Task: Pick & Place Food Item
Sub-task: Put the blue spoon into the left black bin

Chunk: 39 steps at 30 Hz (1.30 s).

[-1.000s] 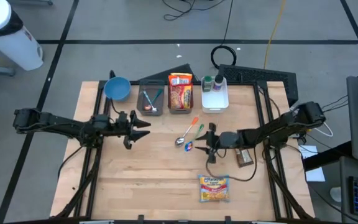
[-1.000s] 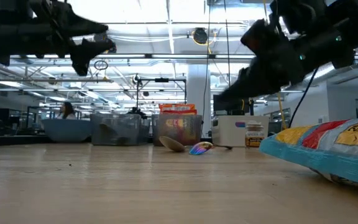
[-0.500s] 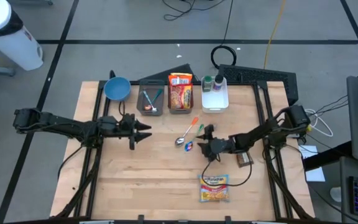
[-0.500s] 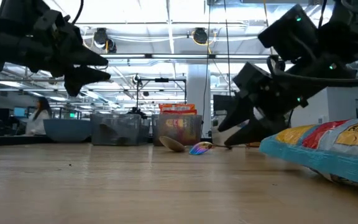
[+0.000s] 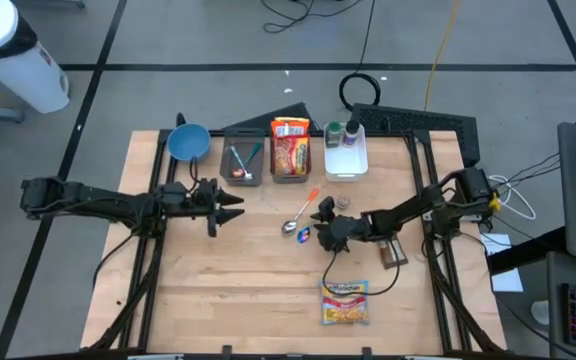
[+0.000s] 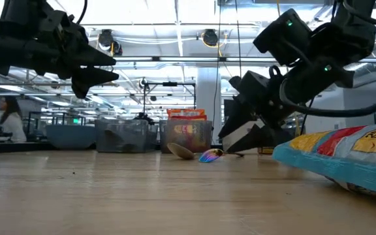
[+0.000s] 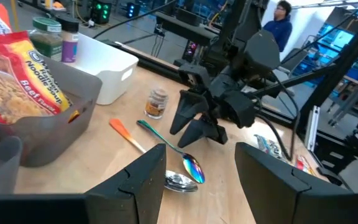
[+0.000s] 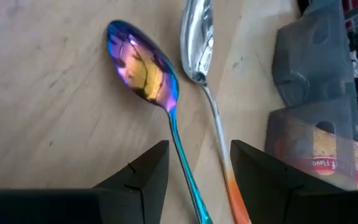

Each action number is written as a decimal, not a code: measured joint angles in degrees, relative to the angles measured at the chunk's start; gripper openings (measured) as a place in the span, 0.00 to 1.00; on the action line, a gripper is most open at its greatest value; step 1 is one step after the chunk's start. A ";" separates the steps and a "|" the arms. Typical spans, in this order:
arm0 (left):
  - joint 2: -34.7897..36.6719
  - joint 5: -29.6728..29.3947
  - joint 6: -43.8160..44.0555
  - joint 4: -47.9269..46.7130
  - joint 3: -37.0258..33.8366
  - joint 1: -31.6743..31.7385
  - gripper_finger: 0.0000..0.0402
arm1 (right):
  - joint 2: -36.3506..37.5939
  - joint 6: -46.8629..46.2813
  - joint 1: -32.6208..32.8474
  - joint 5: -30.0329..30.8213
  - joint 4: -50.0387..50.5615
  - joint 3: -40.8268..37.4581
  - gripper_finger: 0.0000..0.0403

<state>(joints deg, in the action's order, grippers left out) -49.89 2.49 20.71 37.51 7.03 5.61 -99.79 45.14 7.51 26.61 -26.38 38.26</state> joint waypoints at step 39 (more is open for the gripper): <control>0.00 3.51 -2.01 -0.47 0.00 3.49 0.50 | -6.67 -1.55 -4.24 -11.89 4.27 6.14 0.20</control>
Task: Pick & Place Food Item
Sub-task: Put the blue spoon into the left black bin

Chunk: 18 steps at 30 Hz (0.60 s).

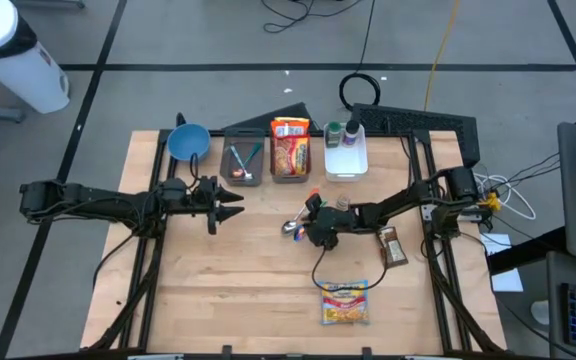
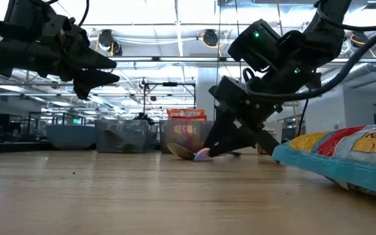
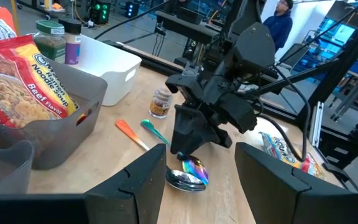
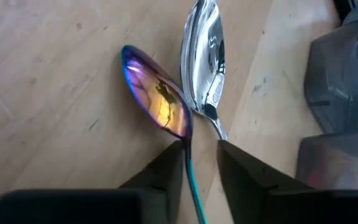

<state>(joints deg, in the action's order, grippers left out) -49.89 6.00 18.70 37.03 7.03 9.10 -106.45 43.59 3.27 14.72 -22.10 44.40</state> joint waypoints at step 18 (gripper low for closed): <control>0.02 -0.02 0.24 0.02 0.00 -0.02 0.50 | -0.23 -4.36 0.09 0.43 -0.18 3.27 0.01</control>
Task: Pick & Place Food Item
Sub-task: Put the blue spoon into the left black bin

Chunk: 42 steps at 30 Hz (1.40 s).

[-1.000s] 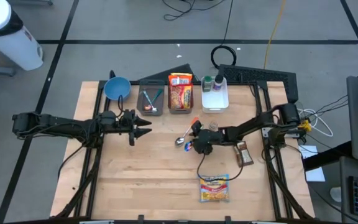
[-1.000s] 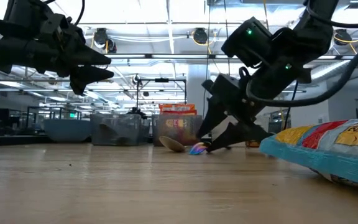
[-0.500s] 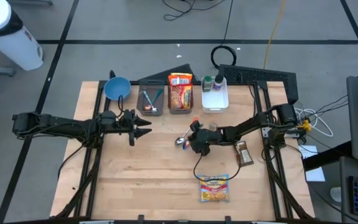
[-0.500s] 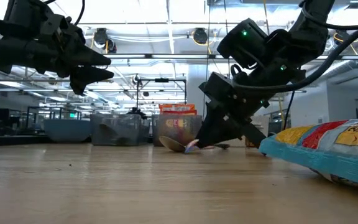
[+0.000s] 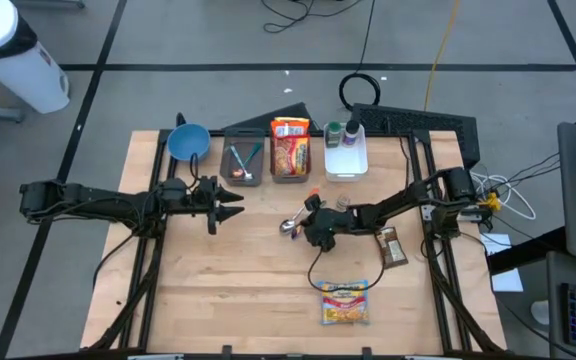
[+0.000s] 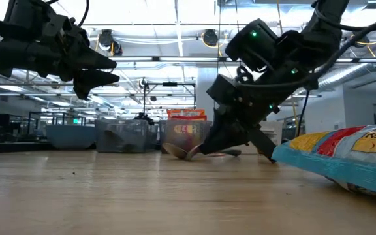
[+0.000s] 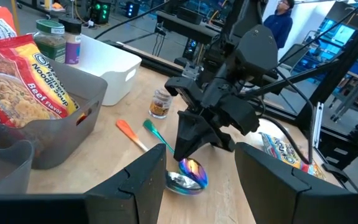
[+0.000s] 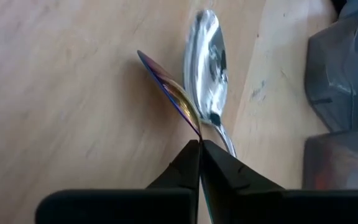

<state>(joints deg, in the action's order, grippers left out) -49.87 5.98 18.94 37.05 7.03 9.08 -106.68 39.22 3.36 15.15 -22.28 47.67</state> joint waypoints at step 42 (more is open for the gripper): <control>-0.02 -0.05 -6.98 1.20 0.02 0.00 0.50 | 19.24 -27.48 1.94 -1.81 -1.80 3.07 0.00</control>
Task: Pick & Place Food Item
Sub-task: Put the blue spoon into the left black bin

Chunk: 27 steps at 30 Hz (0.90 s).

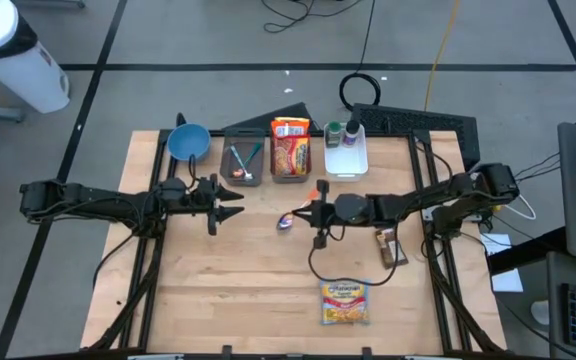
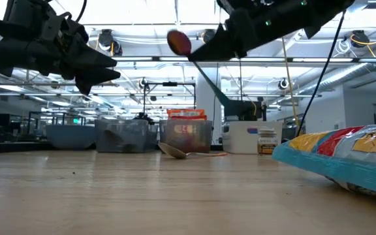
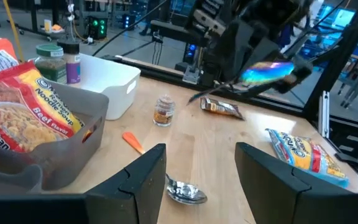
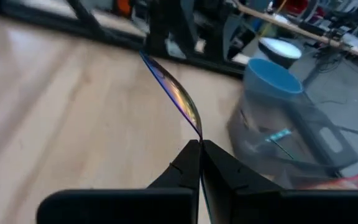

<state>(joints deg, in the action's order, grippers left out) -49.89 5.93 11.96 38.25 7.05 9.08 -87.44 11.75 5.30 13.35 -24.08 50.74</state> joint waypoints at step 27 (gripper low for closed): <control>-7.32 -2.01 -15.97 -11.32 18.05 -3.19 0.50 | -0.45 -12.86 -4.22 -9.03 -14.35 0.00 0.00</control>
<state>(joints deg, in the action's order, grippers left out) -57.21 3.92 -4.01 26.92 25.10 5.89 -87.90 -1.11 1.08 4.32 -38.44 50.74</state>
